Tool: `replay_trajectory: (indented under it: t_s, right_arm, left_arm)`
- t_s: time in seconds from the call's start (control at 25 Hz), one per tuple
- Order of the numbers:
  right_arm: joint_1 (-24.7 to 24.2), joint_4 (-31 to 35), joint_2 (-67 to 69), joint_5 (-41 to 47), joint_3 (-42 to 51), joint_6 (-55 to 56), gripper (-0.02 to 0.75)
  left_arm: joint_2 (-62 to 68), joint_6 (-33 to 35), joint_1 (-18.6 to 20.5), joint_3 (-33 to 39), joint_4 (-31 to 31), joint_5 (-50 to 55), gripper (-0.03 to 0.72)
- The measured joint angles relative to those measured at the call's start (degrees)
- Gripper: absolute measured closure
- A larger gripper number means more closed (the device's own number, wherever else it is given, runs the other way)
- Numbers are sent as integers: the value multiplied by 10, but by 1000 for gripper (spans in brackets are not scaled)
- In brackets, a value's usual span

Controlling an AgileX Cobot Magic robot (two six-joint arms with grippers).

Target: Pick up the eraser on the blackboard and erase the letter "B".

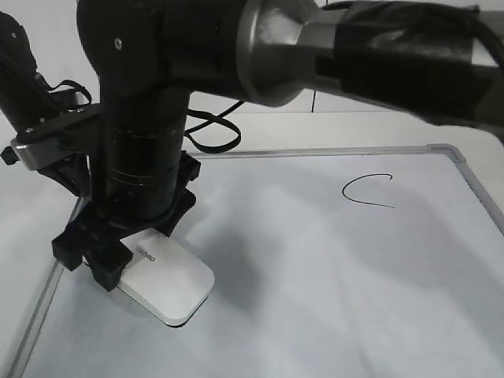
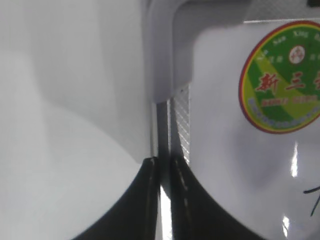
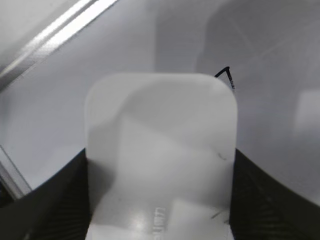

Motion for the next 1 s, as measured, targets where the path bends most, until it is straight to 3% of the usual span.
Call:
replay_trajectory:
  t_s: [0.56, 1.0]
  right_arm:
    - [0, -24, 94, -25, -14, -33, 176]
    - [6, -96, 130, 4, -80, -13, 176]
  left_arm:
    - [0, 1, 0, 0, -1, 2, 660]
    - [0, 9, 1, 0, -2, 2, 660]
